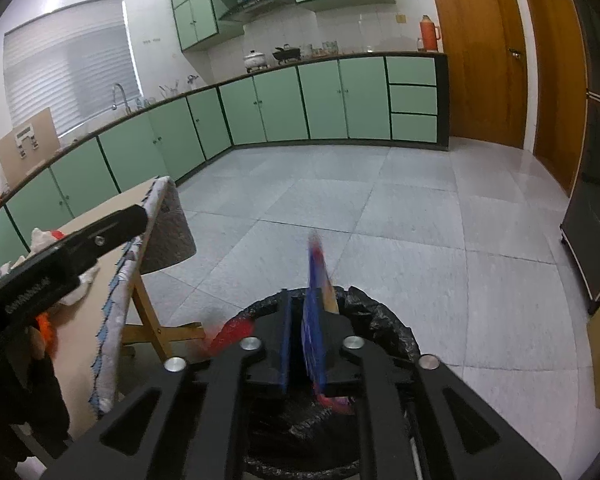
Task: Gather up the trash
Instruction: 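Carry both items over the black trash bin and open both tools, then move both open tools back over the trash on the table, then grasp the clear printed plastic bag with the right tool while the left tool approaches the orange net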
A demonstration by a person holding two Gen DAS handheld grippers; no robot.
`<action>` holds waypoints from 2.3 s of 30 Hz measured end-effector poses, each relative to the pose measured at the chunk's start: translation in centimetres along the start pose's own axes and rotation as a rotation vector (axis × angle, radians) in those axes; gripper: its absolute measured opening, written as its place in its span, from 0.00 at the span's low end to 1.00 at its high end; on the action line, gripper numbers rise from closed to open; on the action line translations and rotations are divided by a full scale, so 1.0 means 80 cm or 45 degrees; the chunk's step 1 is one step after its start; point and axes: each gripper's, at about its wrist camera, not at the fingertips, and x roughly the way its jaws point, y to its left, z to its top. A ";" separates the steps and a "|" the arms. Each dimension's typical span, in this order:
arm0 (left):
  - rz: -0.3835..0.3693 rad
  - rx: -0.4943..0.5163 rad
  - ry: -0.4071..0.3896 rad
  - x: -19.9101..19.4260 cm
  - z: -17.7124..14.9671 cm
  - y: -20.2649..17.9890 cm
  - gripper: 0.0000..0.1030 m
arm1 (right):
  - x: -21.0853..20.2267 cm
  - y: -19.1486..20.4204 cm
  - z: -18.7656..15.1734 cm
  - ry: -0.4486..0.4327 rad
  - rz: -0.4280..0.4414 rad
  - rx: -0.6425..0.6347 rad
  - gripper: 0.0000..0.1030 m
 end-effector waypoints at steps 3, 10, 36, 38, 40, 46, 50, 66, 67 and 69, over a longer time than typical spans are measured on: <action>0.020 -0.005 -0.007 -0.005 0.003 0.005 0.40 | -0.001 -0.003 0.001 -0.010 -0.011 0.008 0.38; 0.096 0.021 -0.057 -0.056 0.011 0.019 0.59 | -0.028 0.017 0.008 -0.087 -0.005 -0.006 0.60; 0.838 -0.189 -0.105 -0.304 -0.076 0.221 0.60 | -0.036 0.303 -0.044 -0.092 0.621 -0.373 0.65; 0.851 -0.202 -0.097 -0.310 -0.085 0.229 0.60 | -0.033 0.315 -0.048 -0.077 0.652 -0.400 0.63; 0.866 -0.209 -0.095 -0.314 -0.091 0.231 0.60 | -0.027 0.326 -0.048 -0.061 0.671 -0.418 0.62; 0.893 -0.209 -0.097 -0.318 -0.095 0.234 0.60 | -0.009 0.343 -0.048 -0.014 0.720 -0.425 0.55; 0.898 -0.220 -0.079 -0.315 -0.098 0.241 0.60 | -0.001 0.351 -0.048 0.017 0.750 -0.433 0.48; 0.868 -0.245 0.003 -0.287 -0.119 0.247 0.60 | -0.013 0.351 -0.052 0.063 0.841 -0.476 0.27; 0.866 -0.246 0.006 -0.286 -0.120 0.246 0.60 | -0.013 0.352 -0.053 0.075 0.860 -0.484 0.27; 0.871 -0.244 0.010 -0.284 -0.122 0.246 0.60 | -0.014 0.355 -0.054 0.080 0.869 -0.494 0.28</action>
